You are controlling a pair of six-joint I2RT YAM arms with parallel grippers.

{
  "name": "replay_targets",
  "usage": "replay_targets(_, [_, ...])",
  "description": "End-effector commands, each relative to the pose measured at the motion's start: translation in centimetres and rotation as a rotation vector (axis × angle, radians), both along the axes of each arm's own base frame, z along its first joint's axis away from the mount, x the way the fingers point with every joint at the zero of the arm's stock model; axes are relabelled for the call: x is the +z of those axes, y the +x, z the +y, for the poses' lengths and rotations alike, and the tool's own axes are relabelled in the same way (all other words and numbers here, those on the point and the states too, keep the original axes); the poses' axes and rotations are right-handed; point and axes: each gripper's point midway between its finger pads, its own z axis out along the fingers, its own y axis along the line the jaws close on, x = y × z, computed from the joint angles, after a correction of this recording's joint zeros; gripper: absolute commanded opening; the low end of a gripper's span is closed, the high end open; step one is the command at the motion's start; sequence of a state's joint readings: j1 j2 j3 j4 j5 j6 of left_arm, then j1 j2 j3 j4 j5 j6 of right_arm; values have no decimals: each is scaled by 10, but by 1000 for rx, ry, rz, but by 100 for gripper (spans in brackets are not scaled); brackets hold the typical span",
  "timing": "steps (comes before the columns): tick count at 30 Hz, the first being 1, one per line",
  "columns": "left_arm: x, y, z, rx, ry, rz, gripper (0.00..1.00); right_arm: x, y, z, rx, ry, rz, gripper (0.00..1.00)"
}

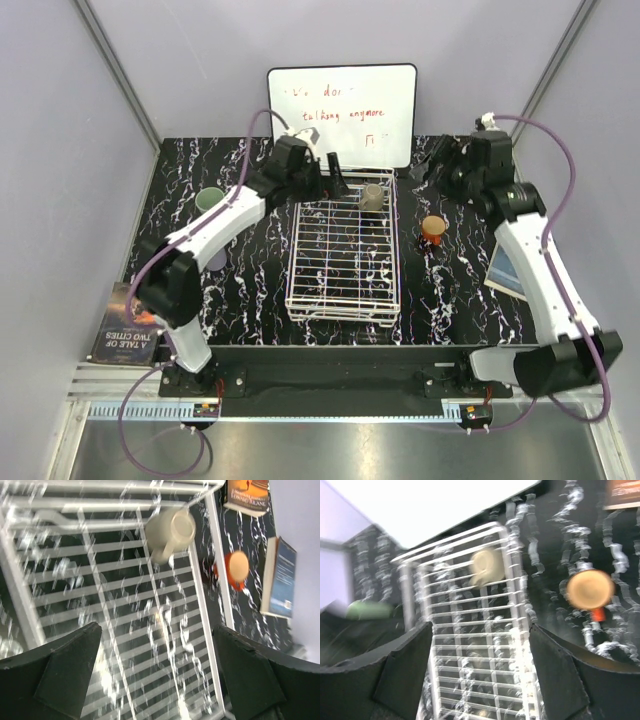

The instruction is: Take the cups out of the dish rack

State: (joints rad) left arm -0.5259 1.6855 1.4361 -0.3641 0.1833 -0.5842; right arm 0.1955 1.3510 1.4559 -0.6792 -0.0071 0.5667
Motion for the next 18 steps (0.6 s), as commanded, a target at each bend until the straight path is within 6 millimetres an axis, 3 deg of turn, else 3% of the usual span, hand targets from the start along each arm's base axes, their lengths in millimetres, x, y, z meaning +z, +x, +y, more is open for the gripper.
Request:
replay_targets(1, [-13, 33, -28, -56, 130, -89, 99, -2, -33, 36, 163, 145, 1, 83])
replay_targets(3, [-9, 45, -41, -96, 151, -147, 99, -4, -48, 44, 207, 175, 0, 82])
replay_targets(4, [-23, 51, -48, -120, 166, -148, 99, -5, -52, 46, 221, 178, -1, 81])
replay_targets(6, [-32, 60, -58, -178, 207, -214, 99, -3, -63, 49, 252, 182, -13, 81])
replay_targets(14, [-60, 78, -78, -319, 267, -358, 99, -3, -86, 54, 285, 198, -9, 81])
replay_targets(18, [-55, 90, -93, -338, 224, -427, 99, 1, -100, 53, 285, 216, -20, 80])
